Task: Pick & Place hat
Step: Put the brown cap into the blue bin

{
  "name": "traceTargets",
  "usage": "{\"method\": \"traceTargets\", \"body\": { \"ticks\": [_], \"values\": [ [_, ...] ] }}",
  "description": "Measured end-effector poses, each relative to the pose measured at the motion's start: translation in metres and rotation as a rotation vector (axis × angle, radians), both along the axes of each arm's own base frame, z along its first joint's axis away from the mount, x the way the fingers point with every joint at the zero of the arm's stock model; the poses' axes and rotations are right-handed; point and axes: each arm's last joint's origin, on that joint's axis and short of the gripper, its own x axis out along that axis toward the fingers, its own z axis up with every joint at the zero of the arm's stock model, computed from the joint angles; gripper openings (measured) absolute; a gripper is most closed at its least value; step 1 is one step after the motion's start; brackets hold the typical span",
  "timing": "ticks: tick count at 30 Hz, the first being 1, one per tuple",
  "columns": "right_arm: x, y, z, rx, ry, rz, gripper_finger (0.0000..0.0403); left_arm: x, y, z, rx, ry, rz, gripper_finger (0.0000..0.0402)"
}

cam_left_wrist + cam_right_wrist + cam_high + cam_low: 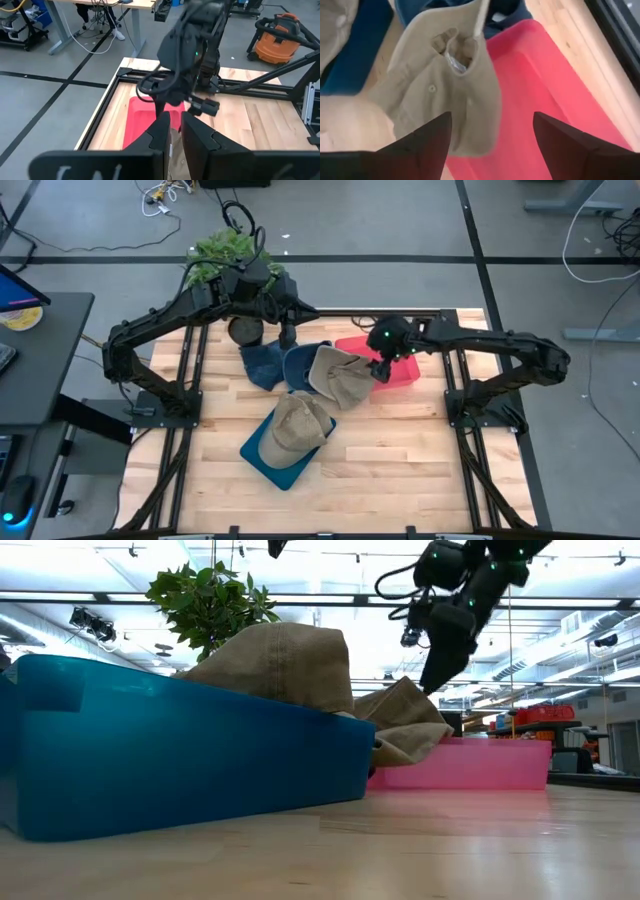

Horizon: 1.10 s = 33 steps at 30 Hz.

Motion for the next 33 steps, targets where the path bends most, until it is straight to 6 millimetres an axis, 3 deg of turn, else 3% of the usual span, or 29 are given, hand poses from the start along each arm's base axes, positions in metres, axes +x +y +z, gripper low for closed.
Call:
{"method": "traceTargets", "body": {
  "ticks": [10, 15, 20, 22, 33],
  "values": [
    [0.001, -0.001, -0.040, -0.066, -0.109, -0.016, 0.0252, 0.001, 0.000, 0.000, 0.006, 0.001, 0.003, 0.0051],
    [0.001, -0.003, -0.041, -0.121, -0.115, -0.053, 0.0193, 0.001, 0.000, 0.000, 0.009, 0.002, 0.002, 0.0051],
    [0.007, -0.005, -0.029, -0.142, -0.154, -0.060, 0.0050, 0.000, 0.001, 0.000, 0.009, 0.002, 0.005, 0.0051],
    [0.009, -0.006, -0.023, -0.143, -0.172, -0.052, 0.0014, 0.000, 0.002, 0.000, 0.010, 0.002, 0.006, 0.0051],
    [0.025, 0.001, 0.033, -0.140, -0.289, 0.029, 0.0002, -0.001, 0.005, 0.000, 0.010, 0.002, 0.019, 0.0051]
  ]
}}
